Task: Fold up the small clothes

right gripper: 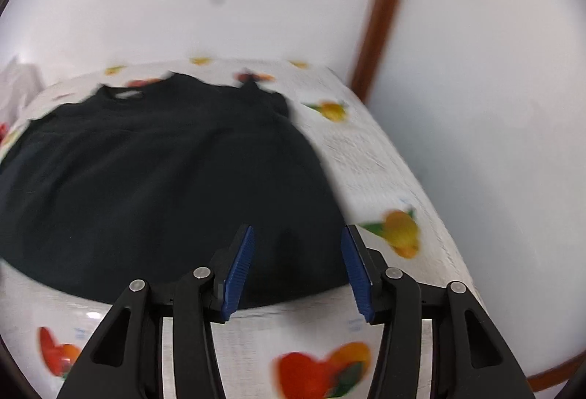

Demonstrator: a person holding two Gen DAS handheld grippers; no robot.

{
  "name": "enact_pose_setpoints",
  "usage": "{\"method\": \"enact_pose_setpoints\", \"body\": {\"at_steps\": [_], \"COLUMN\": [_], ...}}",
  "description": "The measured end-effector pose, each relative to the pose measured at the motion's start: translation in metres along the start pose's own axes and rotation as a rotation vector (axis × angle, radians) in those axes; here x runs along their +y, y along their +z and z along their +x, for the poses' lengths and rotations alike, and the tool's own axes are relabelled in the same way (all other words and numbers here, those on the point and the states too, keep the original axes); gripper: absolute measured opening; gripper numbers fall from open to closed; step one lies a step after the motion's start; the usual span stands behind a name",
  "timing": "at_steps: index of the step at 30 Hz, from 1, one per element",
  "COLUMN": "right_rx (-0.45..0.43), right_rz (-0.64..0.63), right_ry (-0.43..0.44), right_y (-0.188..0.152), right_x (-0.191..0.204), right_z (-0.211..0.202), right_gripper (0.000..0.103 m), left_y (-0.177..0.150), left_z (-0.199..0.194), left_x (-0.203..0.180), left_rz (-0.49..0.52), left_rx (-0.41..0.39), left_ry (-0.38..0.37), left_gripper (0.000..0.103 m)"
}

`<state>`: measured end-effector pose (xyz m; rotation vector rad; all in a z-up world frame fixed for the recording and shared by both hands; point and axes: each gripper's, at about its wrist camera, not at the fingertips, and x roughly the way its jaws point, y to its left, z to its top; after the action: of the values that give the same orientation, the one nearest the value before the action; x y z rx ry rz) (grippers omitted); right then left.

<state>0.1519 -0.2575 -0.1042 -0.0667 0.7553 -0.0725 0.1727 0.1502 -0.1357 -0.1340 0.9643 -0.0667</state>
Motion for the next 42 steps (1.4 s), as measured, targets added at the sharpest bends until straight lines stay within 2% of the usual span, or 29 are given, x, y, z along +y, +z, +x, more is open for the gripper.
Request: {"method": "enact_pose_setpoints", "body": {"at_steps": [2,10,12,14,16,19,23,26,31,36,40,42], "right_rx": [-0.017,-0.023,-0.03,-0.014,0.016,0.061,0.047,0.048,-0.01,-0.049,-0.07,-0.072], "right_rz": [-0.033,-0.182,-0.22,-0.258,-0.271,-0.238,-0.187,-0.206,-0.276,-0.411,-0.522,-0.593], "right_ry": [0.045,0.261,0.289,0.275,0.255,0.274,0.294,0.278,0.35,0.491,0.547,0.537], "right_y": [0.004,0.006,0.002,-0.001,-0.009,-0.016,-0.023,-0.02,-0.008,-0.004,-0.016,-0.024], "right_x": [0.028,0.167,0.192,0.212,0.222,0.222,0.214,0.219,0.248,0.305,0.336,0.354], "right_z": [-0.005,-0.012,-0.012,-0.007,0.001,0.018,0.02,0.017,-0.01,-0.034,-0.043,-0.041], "right_gripper": [0.055,0.056,0.06,0.064,0.064,0.064,0.067,0.067,0.067,0.067,0.067,0.067], "left_y": [-0.01,-0.035,-0.037,-0.04,-0.043,-0.047,-0.049,-0.049,-0.048,-0.047,-0.048,-0.049], "left_z": [-0.005,-0.019,-0.021,-0.022,-0.021,-0.02,-0.019,-0.02,-0.026,-0.028,-0.027,-0.028], "left_x": [0.003,0.02,0.025,0.03,0.034,0.038,0.039,0.04,0.051,0.058,0.064,0.067], "left_rz": [-0.007,-0.043,-0.051,-0.062,-0.069,-0.072,-0.059,-0.043,-0.089,-0.113,-0.135,-0.146], "left_rx": [0.004,0.012,0.01,0.009,0.013,0.008,-0.001,-0.003,-0.002,0.012,0.018,0.017], "left_ry": [0.014,0.053,0.069,0.075,0.088,0.1,0.107,0.111,0.068,0.075,0.07,0.06], "left_gripper": [0.054,0.054,0.055,0.055,0.056,0.057,0.062,0.062,0.062,0.062,0.062,0.062]}}
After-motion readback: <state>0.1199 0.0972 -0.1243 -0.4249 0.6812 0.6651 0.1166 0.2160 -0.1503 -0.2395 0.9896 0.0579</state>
